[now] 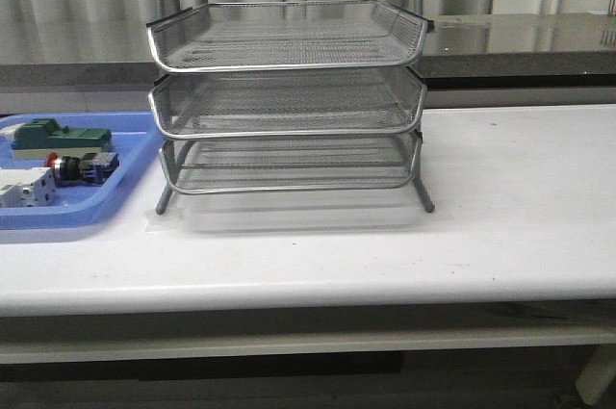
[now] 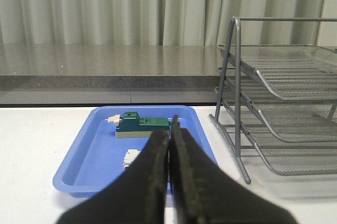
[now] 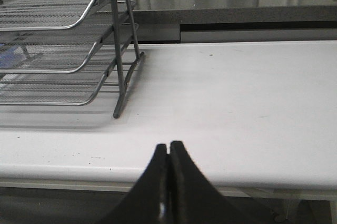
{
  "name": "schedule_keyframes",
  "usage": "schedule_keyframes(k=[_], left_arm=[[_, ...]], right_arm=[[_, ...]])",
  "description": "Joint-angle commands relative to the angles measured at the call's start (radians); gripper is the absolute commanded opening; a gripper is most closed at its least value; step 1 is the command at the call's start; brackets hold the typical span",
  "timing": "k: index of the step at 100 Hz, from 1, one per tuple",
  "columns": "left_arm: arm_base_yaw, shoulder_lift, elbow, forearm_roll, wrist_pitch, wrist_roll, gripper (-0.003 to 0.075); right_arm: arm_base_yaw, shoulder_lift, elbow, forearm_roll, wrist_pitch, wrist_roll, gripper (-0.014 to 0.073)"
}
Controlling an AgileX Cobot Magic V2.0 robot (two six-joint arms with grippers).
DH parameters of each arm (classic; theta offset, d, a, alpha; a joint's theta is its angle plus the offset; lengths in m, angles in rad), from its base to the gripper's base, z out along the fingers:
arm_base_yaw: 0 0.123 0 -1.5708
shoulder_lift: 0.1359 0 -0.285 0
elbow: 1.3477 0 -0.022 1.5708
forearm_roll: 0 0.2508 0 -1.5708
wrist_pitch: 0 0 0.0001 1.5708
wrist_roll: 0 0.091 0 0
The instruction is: Place button on rack with both arms
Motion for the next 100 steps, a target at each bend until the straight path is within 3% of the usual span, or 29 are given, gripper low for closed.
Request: schedule_keyframes(k=[1, 43, 59, 86, 100], left_arm=[[0.003, -0.034, 0.046, -0.001, -0.075, -0.008, 0.0004], [0.003, -0.034, 0.046, -0.001, -0.075, -0.008, 0.0004], [0.003, -0.034, 0.046, -0.001, -0.075, -0.008, 0.0004], [0.003, -0.034, 0.046, -0.001, -0.075, -0.008, 0.0004], [0.003, -0.034, 0.046, -0.001, -0.075, -0.008, 0.0004]], right_arm=[[-0.008, -0.016, -0.017, -0.011, -0.087, 0.001, -0.0067], [-0.008, -0.016, -0.017, -0.011, -0.087, 0.001, -0.0067], [-0.008, -0.016, -0.017, -0.114, -0.093, -0.054, -0.0067], [-0.008, -0.016, -0.017, -0.118, -0.095, -0.054, -0.0067], [-0.008, -0.016, -0.018, -0.116, -0.18, -0.054, -0.0067]])
